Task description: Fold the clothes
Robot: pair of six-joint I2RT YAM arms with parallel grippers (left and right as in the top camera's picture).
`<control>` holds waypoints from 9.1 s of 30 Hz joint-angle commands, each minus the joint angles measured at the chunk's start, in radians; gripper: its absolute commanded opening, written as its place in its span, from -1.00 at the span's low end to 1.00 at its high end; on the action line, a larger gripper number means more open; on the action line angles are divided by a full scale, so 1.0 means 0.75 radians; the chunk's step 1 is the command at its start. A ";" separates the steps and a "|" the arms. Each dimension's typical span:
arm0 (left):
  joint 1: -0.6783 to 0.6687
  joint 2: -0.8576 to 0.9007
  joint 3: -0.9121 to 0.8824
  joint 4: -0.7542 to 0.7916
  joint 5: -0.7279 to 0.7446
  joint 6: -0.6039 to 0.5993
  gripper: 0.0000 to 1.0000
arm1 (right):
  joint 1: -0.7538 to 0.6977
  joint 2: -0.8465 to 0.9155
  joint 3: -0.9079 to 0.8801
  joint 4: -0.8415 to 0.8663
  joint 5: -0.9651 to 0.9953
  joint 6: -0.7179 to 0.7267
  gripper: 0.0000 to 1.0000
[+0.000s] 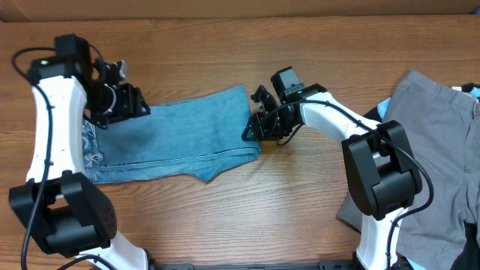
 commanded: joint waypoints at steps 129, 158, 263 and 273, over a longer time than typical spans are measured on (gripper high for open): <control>-0.620 0.341 0.268 -0.024 -0.588 -0.634 -0.91 | -0.207 -0.447 -0.127 -0.112 0.174 0.551 -0.44; -0.259 0.388 0.568 -0.216 -0.228 -0.348 0.14 | -0.019 -0.447 -0.127 0.170 -0.118 0.084 0.32; -0.113 0.832 0.488 -0.173 0.110 0.190 -0.74 | 0.270 -0.148 -0.191 0.364 0.155 0.703 -0.81; -0.185 0.830 0.489 -0.430 0.309 0.371 -0.39 | 0.148 -0.095 -0.190 0.228 0.325 0.896 -0.77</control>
